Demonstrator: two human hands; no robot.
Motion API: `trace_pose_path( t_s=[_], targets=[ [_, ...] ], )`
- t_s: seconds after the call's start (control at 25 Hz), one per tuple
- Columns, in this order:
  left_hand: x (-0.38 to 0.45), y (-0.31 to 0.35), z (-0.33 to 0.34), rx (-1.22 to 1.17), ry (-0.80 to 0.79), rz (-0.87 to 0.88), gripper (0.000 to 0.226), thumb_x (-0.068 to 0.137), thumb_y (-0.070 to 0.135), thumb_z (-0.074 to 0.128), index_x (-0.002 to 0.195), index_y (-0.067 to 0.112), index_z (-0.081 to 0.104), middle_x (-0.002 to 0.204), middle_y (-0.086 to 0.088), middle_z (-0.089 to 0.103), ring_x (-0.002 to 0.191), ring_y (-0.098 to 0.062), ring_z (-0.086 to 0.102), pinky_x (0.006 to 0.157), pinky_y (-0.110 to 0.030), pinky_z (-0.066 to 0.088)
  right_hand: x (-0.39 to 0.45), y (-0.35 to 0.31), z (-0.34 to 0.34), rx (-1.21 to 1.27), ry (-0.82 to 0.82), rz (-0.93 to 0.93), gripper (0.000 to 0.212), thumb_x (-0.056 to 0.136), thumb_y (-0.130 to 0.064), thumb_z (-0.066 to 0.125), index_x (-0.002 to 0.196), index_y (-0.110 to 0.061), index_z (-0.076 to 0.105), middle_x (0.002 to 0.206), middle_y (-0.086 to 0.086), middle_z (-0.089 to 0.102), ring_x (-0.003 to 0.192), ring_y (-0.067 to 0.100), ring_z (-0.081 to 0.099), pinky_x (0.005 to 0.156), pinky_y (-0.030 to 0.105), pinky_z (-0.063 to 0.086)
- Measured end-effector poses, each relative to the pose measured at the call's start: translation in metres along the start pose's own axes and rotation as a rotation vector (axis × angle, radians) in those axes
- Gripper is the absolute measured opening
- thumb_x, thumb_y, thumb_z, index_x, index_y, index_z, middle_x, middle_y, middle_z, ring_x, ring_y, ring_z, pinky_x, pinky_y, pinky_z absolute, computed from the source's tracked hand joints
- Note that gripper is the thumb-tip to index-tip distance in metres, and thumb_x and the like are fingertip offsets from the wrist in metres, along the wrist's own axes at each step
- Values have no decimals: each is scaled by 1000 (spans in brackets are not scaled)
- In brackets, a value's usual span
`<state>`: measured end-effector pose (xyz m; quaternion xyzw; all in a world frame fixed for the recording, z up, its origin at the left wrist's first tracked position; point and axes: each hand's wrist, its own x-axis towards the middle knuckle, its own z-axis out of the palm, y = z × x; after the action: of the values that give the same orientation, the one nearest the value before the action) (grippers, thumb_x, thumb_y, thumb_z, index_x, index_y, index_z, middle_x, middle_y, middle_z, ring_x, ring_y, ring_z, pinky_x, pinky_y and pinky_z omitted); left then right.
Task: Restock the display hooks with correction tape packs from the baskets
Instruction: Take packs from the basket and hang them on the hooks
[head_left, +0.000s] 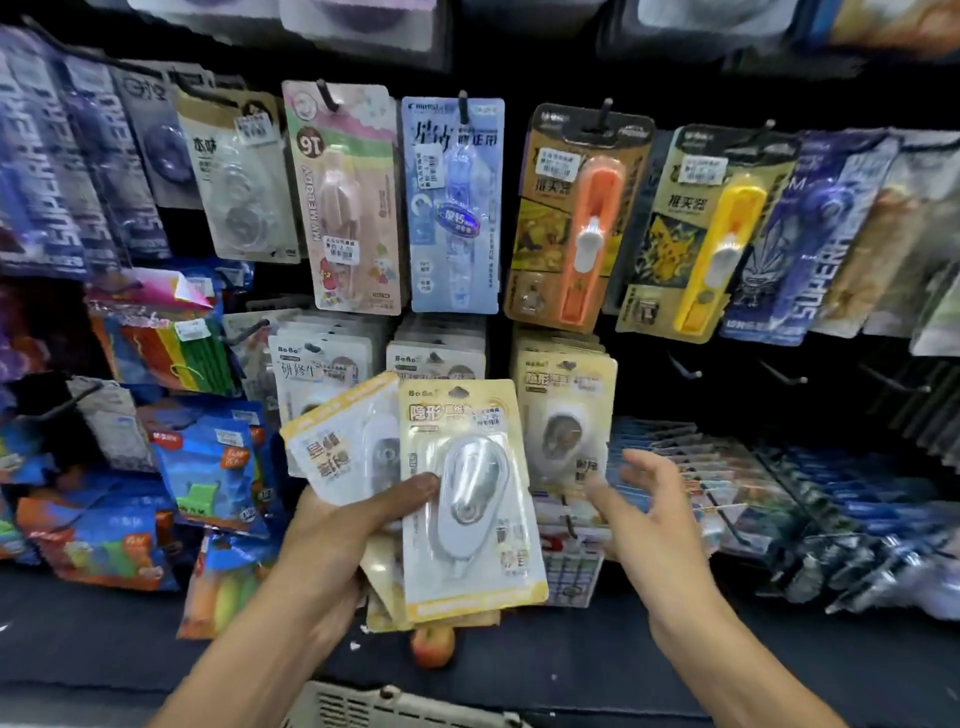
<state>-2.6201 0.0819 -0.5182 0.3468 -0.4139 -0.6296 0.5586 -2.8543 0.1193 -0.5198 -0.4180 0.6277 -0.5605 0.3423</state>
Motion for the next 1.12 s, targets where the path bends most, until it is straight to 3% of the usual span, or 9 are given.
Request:
trace_pose_path(
  t_s=[0.08,0.16,0.2,0.28,0.44,0.84,0.92,1.0,1.12],
  targets=[
    [-2,-1,5,29,16,16,66,46,10,92,109,14,73,101,-12,80,84,-29,78,56,-38,61,-12,-4,11,32,-254,-44,30,80,-59,74,103,-40,68,111,-17,71,102,8,68,76,23,52],
    [-3,-4,8,34,-14,23,68,47,13,97,111,15,74,106,-12,79,91,-31,77,61,-37,63,-21,-2,23,129,-474,-44,36,71,-50,86,101,-36,73,108,-6,77,99,14,74,75,23,58],
    [-2,-4,10,20,-36,17,69,47,17,101,111,17,74,109,-12,78,96,-33,76,66,-39,64,-25,-6,27,197,-487,-38,39,70,-43,88,105,-34,72,109,-3,77,100,17,74,75,25,60],
    [0,-3,10,-33,-46,1,75,39,26,103,108,21,76,112,-12,77,99,-34,75,71,-42,64,-20,-10,25,325,-373,-38,44,75,-36,87,114,-27,68,111,0,77,98,21,75,72,26,61],
    [2,-2,9,-35,-42,-3,57,52,13,91,107,22,76,110,-15,77,95,-37,76,67,-44,63,-4,-21,3,245,-112,55,18,88,-31,73,105,-35,68,91,-1,78,53,17,65,38,24,42],
    [0,3,10,-39,-41,4,40,58,7,86,94,26,80,105,-16,78,89,-36,77,62,-39,63,1,-24,-12,201,-158,90,21,89,-27,73,109,-26,67,78,-1,76,35,5,50,34,19,35],
    [-1,2,10,-61,-16,6,38,60,7,81,95,23,80,105,-16,78,89,-35,77,62,-39,63,4,-19,-11,216,-96,143,37,89,-23,75,121,-25,57,90,1,74,48,16,65,41,25,47],
    [-1,1,11,-78,-2,6,38,62,6,80,96,22,79,105,-16,78,89,-35,77,62,-40,64,4,-13,-6,215,-32,175,50,89,-23,75,130,-32,48,112,-2,66,82,26,75,63,36,60],
    [-4,0,14,-79,-10,-3,39,61,8,81,98,22,78,106,-15,78,92,-35,77,69,-46,65,-10,-1,14,118,-135,70,56,72,-52,81,121,-44,55,120,-16,64,104,14,68,89,43,58]
  ],
)
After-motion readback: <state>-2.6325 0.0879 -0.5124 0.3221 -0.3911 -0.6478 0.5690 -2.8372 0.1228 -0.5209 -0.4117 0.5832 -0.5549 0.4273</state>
